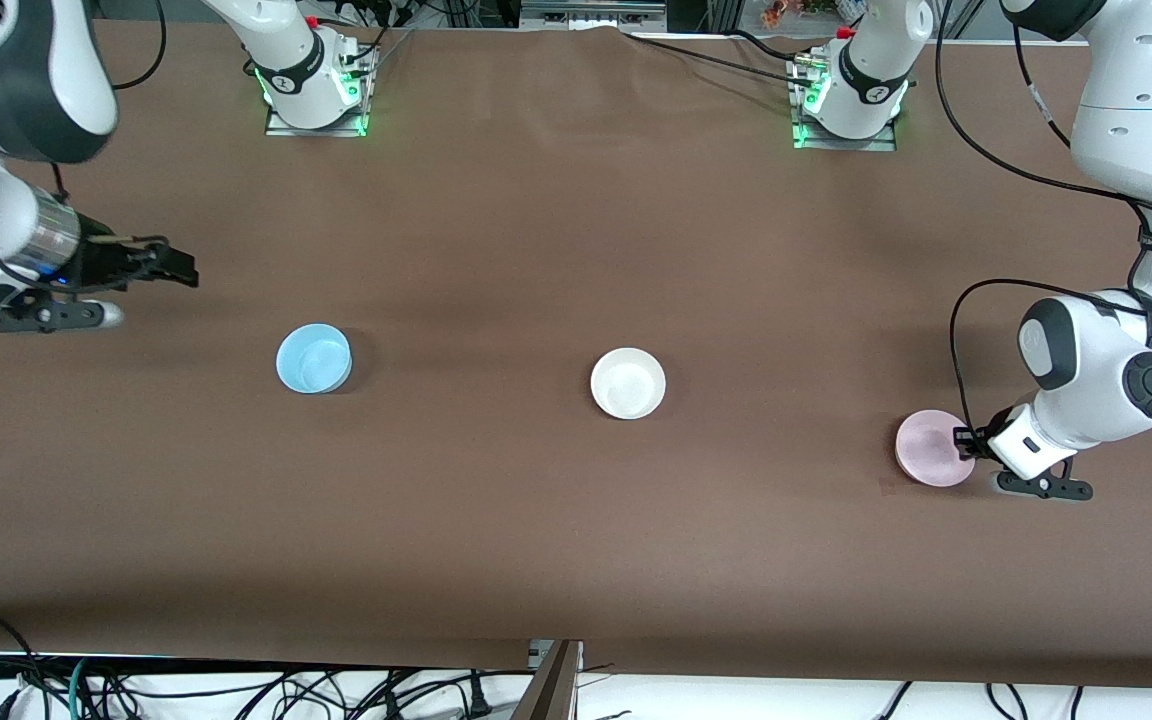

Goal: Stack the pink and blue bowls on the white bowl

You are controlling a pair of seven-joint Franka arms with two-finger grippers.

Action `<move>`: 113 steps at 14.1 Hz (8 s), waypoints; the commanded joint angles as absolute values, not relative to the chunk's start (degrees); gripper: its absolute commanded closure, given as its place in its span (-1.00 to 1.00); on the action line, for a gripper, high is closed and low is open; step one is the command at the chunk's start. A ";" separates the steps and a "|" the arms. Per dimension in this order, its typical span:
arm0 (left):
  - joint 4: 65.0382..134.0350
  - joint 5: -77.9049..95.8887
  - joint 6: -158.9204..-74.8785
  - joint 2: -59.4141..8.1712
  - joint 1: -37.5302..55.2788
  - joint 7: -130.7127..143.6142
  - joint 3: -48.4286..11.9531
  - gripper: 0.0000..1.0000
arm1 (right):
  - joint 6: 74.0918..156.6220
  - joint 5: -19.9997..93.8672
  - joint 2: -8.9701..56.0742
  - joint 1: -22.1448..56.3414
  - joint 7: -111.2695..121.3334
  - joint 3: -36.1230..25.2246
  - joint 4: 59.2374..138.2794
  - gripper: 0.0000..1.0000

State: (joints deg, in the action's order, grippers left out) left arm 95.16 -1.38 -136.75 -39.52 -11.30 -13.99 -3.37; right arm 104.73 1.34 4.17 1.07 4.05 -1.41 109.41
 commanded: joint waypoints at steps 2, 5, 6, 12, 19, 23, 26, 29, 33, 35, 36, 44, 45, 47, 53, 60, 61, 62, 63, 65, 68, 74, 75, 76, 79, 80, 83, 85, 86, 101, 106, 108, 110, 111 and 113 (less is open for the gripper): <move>89.32 -1.32 -127.14 -38.68 -8.80 -13.37 -4.39 1.00 | 111.43 0.44 7.28 1.23 4.57 -1.14 113.12 -1.00; 81.76 -1.23 -112.98 -38.58 -4.41 -4.17 -4.39 1.00 | 117.13 0.44 12.90 1.23 4.57 -1.14 113.12 -1.00; 80.61 -1.23 -110.68 -38.41 -3.09 -0.04 -4.83 1.00 | 119.07 0.44 14.75 1.23 4.57 -1.06 113.12 -1.00; 81.30 1.04 -107.93 -35.95 0.79 12.64 -16.77 1.00 | 127.61 0.70 21.79 3.60 3.69 -1.05 112.68 -1.00; 83.23 3.60 -116.69 -38.22 9.05 19.86 -18.54 1.00 | 132.45 0.88 27.50 3.60 4.13 -1.05 112.68 -0.96; 86.82 2.99 -125.40 -40.78 13.00 21.44 -18.28 1.00 | 134.65 1.40 29.35 4.39 3.43 -1.05 112.68 -0.36; 87.98 2.90 -127.35 -40.78 13.97 23.11 -18.28 1.00 | 134.56 1.41 29.62 4.57 3.25 -1.05 112.68 0.21; 87.98 2.81 -127.88 -41.22 14.41 23.12 -18.19 1.00 | 133.95 1.41 29.45 4.48 2.90 -1.05 112.68 0.73; 88.07 2.81 -128.06 -41.57 14.68 23.12 -18.19 1.00 | 132.81 1.41 28.92 4.48 2.73 -1.05 112.68 1.00; 88.68 2.81 -128.06 -41.57 14.68 23.12 -18.11 1.00 | 132.19 1.41 28.04 4.48 1.23 -1.05 112.50 1.00; 88.68 2.81 -128.06 -41.57 14.68 23.12 -18.11 0.83 | 131.23 1.41 27.69 4.48 1.14 -1.05 111.98 1.00; 88.68 2.81 -125.61 -38.95 13.98 23.12 -18.11 -1.00 | 118.66 1.40 27.25 4.92 -7.29 1.92 100.73 1.00; 88.25 2.81 -122.64 -37.37 13.37 23.03 -17.76 -1.00 | 117.61 1.49 27.16 5.10 -7.73 2.98 100.37 1.00; 88.07 2.81 -115.79 -32.55 10.65 22.50 -17.75 -1.00 | 115.32 6.30 27.25 5.27 -10.71 5.26 98.10 1.00; 88.07 2.73 -96.01 -19.79 2.64 9.07 -17.93 -1.00 | 115.13 15.80 29.70 12.55 -24.23 8.35 91.51 1.00; 87.80 2.82 -80.53 -7.14 -5.10 -0.09 -17.85 -1.00 | 121.00 17.67 39.10 27.48 -45.42 8.35 80.68 1.00; 87.80 2.64 -78.68 -5.73 -5.18 -0.09 -17.67 -1.00 | 125.11 17.49 40.33 30.12 -47.18 8.35 80.68 1.00; 87.80 1.42 -77.79 -4.32 -5.97 -0.17 -17.58 -1.00 | 129.51 17.14 41.56 32.67 -49.29 8.26 80.68 1.00; 87.80 0.45 -77.78 -3.52 -7.28 -0.18 -17.58 -1.00 | 133.20 17.05 42.96 34.70 -50.70 8.17 80.68 1.00; 85.62 -0.09 -77.96 -3.60 -10.00 -0.18 -17.58 -1.00 | 136.22 17.40 44.64 36.12 -51.76 8.17 80.68 1.00; 88.83 -0.09 -84.78 -2.92 -8.99 -0.18 -12.26 -1.00 | 139.47 17.23 45.87 37.00 -52.30 8.09 80.60 1.00; 90.97 0.09 -88.42 -2.29 1.06 0.79 -0.35 -1.00 | 141.41 17.14 46.23 35.77 -51.86 7.74 80.24 1.00; 90.79 0.09 -87.63 -2.37 1.05 0.88 -0.26 -1.00 | 141.94 17.14 46.84 35.77 -51.86 7.73 80.24 1.00; 90.70 0.09 -87.54 -2.37 1.05 0.88 -0.26 -1.00 | 142.47 17.14 47.11 35.86 -51.94 7.73 80.24 1.00; 89.83 0.09 -87.54 -2.81 1.14 1.14 -0.53 -1.00 | 143.52 17.14 47.81 35.86 -52.21 7.65 80.24 1.00; 89.82 0.09 -87.45 -2.81 1.14 0.88 -0.44 -1.00 | 143.96 17.14 47.81 35.77 -52.03 7.65 80.24 1.00; 89.74 0.17 -87.36 -2.81 1.05 0.79 -0.35 -1.00 | 143.97 17.05 47.81 35.68 -51.86 7.56 80.24 1.00; 89.65 0.44 -87.36 -2.81 1.14 0.70 -0.35 -1.00 | 143.88 17.05 47.81 35.60 -51.86 7.56 80.24 1.00; 89.74 0.44 -87.19 -2.73 1.06 0.18 -0.44 -1.00 | 143.88 17.05 47.90 35.60 -51.86 7.30 80.24 1.00; 89.65 0.79 -86.57 -2.81 1.05 0.62 -0.26 -1.00 | 144.49 17.14 48.78 35.86 -52.29 6.94 78.85 -0.78; 89.65 0.79 -86.57 -2.81 1.05 0.79 -0.26 -1.00 | 140.12 17.23 47.55 35.77 -55.99 6.86 74.10 -0.98; 89.65 0.79 -86.57 -2.81 1.05 0.79 -0.26 -1.00 | 133.54 16.96 46.15 35.42 -55.81 5.11 72.34 -0.98; 89.65 0.79 -86.57 -2.81 1.05 0.79 -0.26 -1.00 | 128.26 16.79 42.21 35.25 -55.02 2.48 72.16 -0.99; 89.74 0.79 -86.49 -2.81 1.05 0.79 -0.26 -1.00 | 124.14 16.70 39.75 34.98 -53.54 1.33 72.25 -0.99; 89.65 0.79 -86.48 -2.81 1.05 0.79 -0.26 -1.00 | 116.83 16.70 36.49 34.63 -46.96 -1.30 72.25 -0.99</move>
State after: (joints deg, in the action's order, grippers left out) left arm 89.81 0.57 -87.38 -3.49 0.30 0.70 -1.02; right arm 122.65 16.70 40.87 35.08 -51.36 0.54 70.91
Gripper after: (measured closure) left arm 0.000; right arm 0.004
